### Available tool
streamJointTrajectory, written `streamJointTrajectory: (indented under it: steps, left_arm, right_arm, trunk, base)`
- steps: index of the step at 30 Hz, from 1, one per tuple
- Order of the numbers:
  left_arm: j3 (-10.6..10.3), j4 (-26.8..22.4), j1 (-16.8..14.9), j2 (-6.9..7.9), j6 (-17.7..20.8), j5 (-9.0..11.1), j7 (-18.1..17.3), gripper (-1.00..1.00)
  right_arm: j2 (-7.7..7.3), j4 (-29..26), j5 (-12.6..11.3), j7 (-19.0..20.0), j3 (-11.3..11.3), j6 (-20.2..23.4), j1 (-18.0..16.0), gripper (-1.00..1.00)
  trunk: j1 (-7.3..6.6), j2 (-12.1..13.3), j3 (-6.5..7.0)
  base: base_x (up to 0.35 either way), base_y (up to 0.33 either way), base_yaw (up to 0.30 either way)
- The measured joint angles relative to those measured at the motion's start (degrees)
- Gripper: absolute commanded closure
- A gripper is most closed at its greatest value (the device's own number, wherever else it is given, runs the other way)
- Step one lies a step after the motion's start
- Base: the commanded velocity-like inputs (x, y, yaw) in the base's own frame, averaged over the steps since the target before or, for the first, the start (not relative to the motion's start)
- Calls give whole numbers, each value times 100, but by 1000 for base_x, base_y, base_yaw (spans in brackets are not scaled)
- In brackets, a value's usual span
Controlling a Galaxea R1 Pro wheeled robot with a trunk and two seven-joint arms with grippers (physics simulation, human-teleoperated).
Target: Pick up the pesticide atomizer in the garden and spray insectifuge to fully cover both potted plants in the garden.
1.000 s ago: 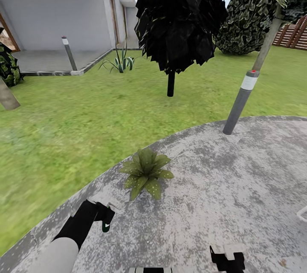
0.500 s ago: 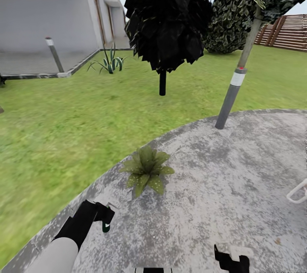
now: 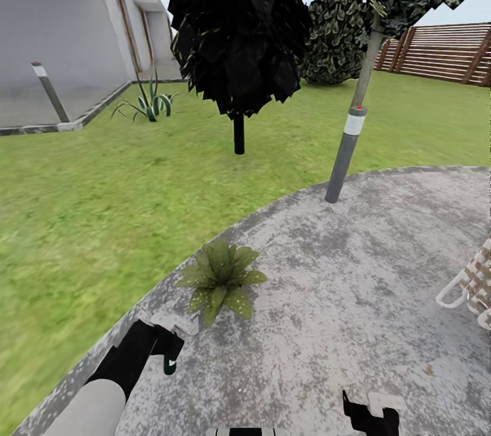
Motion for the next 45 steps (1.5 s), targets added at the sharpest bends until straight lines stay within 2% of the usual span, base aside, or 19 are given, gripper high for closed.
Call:
streamJointTrajectory:
  steps: [2,3,6,8,9,10,13,14,15,18,23,28,32,36,40,45]
  left_arm:
    - [38,5,-4,0,115,40,-25,100]
    - [36,-19,-36,-13,618,55,-143,100]
    - [13,-34,-79,-1,1404,30,-400,100]
    - [8,-46,-88,8,1776,12,-612,100]
    - [-4,-154,-150,14,2243,11,-830,100]
    - [-40,-275,-240,11,2317,15,-857,100]
    - [-209,-386,-409,-5,2391,33,-885,100]
    - [-329,-400,-449,-36,2406,51,-913,100]
    - [-624,-426,-584,-41,2503,90,-1253,100]
    - [-836,-404,-926,41,2794,-9,-2012,100]
    - [-966,-409,-941,151,2839,-146,-2165,100]
    - [-973,-431,-912,287,2829,-200,-2178,100]
    - [-987,-430,-912,264,2839,-323,-2176,100]
    - [-987,-427,-913,206,2844,-335,-2172,100]
    - [-1204,-418,-913,203,2875,-330,-2183,100]
    - [-1242,-437,-984,193,2894,-315,-2246,100]
  right_arm:
    - [1,0,2,0,0,-1,0,-100]
    - [-5,0,-3,0,-3,-2,0,-100]
    - [-2,2,2,0,4,3,0,-100]
    - [0,4,3,4,6,4,0,-100]
    - [1,8,5,2,6,4,0,-100]
    - [0,5,4,1,2,5,0,-100]
    - [-6,3,2,3,-2,0,0,-100]
    - [-8,2,2,6,-2,-4,0,-100]
    - [-8,1,3,8,-3,-4,0,-100]
    - [-7,1,3,9,-1,-7,0,-100]
    - [-7,1,3,8,-1,-6,0,-100]
    - [-19,0,2,2,-3,-15,0,-100]
    - [-104,-2,1,2,1,-9,1,-100]
    - [-120,-3,2,1,6,-7,2,-100]
    - [-122,-3,2,1,5,-7,2,-100]
    - [-122,0,3,0,6,-11,0,-100]
  trunk:
    - [0,0,0]
    - [0,0,0]
    - [0,0,0]
    - [0,0,0]
    - [0,0,1]
    - [-1,0,1]
    - [0,0,0]
    - [0,0,0]
    - [-1,0,1]
    - [0,0,1]
    - [0,0,0]
    - [1,0,0]
    - [1,0,0]
    - [0,0,0]
    - [-2,0,0]
    - [0,0,0]
  base:
    - [0,0,-6]
    - [0,0,-1]
    - [0,0,0]
    - [0,0,0]
    - [0,0,0]
    - [0,0,0]
    - [0,0,0]
    - [0,0,0]
    - [0,0,0]
    - [0,0,0]
    - [0,0,0]
    - [-60,57,0]
    - [-147,231,-117]
    - [-15,294,-248]
    - [147,279,-264]
    - [81,62,-95]
